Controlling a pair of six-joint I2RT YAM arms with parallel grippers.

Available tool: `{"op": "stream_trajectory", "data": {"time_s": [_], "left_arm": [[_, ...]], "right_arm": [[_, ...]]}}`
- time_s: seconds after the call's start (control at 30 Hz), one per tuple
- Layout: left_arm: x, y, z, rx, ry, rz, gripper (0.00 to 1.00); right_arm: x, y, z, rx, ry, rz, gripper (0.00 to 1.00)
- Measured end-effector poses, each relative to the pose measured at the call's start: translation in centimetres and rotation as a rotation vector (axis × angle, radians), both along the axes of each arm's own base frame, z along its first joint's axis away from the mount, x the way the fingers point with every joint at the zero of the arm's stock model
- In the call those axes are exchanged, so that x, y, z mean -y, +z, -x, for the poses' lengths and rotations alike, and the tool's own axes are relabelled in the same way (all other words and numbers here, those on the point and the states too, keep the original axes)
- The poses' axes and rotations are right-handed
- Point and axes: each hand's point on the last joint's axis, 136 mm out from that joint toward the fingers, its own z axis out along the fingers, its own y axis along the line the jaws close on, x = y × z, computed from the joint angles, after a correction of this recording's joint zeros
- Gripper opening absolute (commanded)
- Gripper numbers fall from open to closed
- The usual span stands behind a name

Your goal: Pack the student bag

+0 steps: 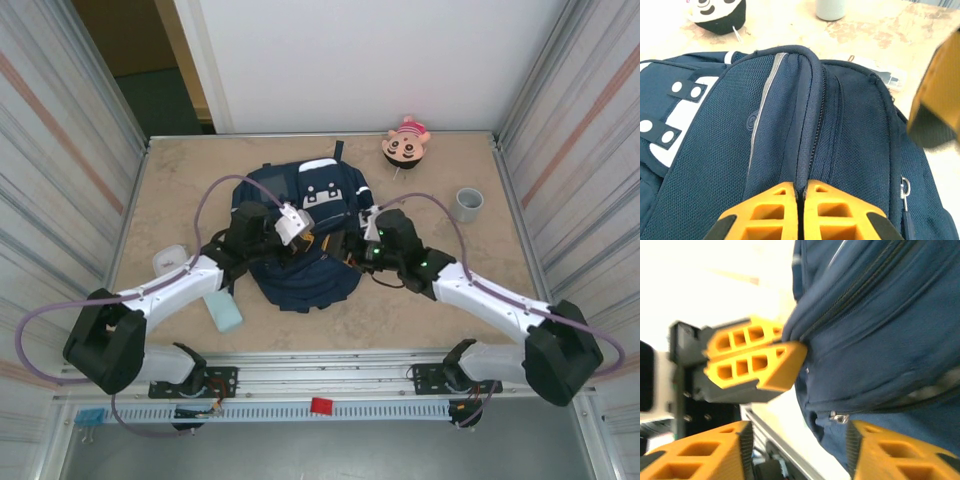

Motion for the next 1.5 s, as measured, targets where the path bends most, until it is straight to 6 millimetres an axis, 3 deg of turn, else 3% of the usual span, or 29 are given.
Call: {"op": "stream_trajectory", "data": {"time_s": [0.1, 0.23, 0.43, 0.47, 0.5, 0.57, 0.6, 0.7, 0.8, 0.9, 1.03, 1.13, 1.2, 1.33, 1.5], "left_arm": [[-0.2, 0.4, 0.0, -0.003, -0.030, 0.034, 0.00], [-0.3, 0.8, 0.3, -0.006, -0.079, 0.066, 0.00], [0.1, 1.1, 1.3, -0.008, -0.157, 0.088, 0.00], [0.1, 1.1, 1.4, -0.009, -0.163, 0.086, 0.00], [0.0, 1.0, 1.4, -0.011, -0.167, 0.084, 0.00], [-0.1, 0.7, 1.5, -0.017, -0.173, 0.077, 0.00], [-0.1, 0.6, 1.5, -0.019, -0.174, 0.073, 0.01], [-0.4, 0.6, 0.9, -0.030, -0.139, 0.053, 0.17], [-0.6, 1.9, 0.0, -0.080, -0.058, 0.054, 0.33], [-0.5, 5.0, 0.5, -0.084, 0.002, 0.089, 0.41], [-0.7, 8.5, 4.0, -0.133, 0.090, 0.164, 0.46], [-1.3, 9.4, 6.3, -0.231, 0.174, 0.245, 0.48], [-1.8, 8.5, 7.4, -0.315, 0.241, 0.275, 0.48], [-2.0, 4.1, 8.9, -0.487, 0.377, 0.243, 0.47], [-1.5, 0.2, 9.5, -0.608, 0.476, 0.168, 0.46]], "right_arm": [[1.5, 0.3, -1.3, -0.020, -0.105, -0.047, 0.63], [2.3, -1.0, -2.0, -0.084, -0.193, -0.075, 0.65], [1.5, -1.3, -3.5, -0.110, -0.235, -0.139, 0.63], [1.2, -1.3, -3.7, -0.109, -0.228, -0.147, 0.57], [0.9, -1.2, -4.0, -0.111, -0.221, -0.158, 0.42], [0.2, -0.7, -4.5, -0.106, -0.206, -0.181, 0.24], [-0.1, -0.4, -4.7, -0.103, -0.200, -0.195, 0.18], [-0.4, 0.1, -5.0, -0.102, -0.204, -0.225, 0.04], [-0.5, 0.3, -5.2, -0.094, -0.215, -0.236, 0.02], [-0.8, 0.0, -5.0, -0.095, -0.220, -0.224, 0.01], [-1.1, -0.1, -4.8, -0.096, -0.223, -0.209, 0.01], [-1.3, 0.1, -4.9, -0.097, -0.222, -0.203, 0.01], [-1.4, 0.2, -4.9, -0.099, -0.221, -0.195, 0.01], [-1.7, 0.5, -5.1, -0.104, -0.218, -0.186, 0.01], [-1.9, 0.3, -4.9, -0.111, -0.210, -0.172, 0.01]]}}
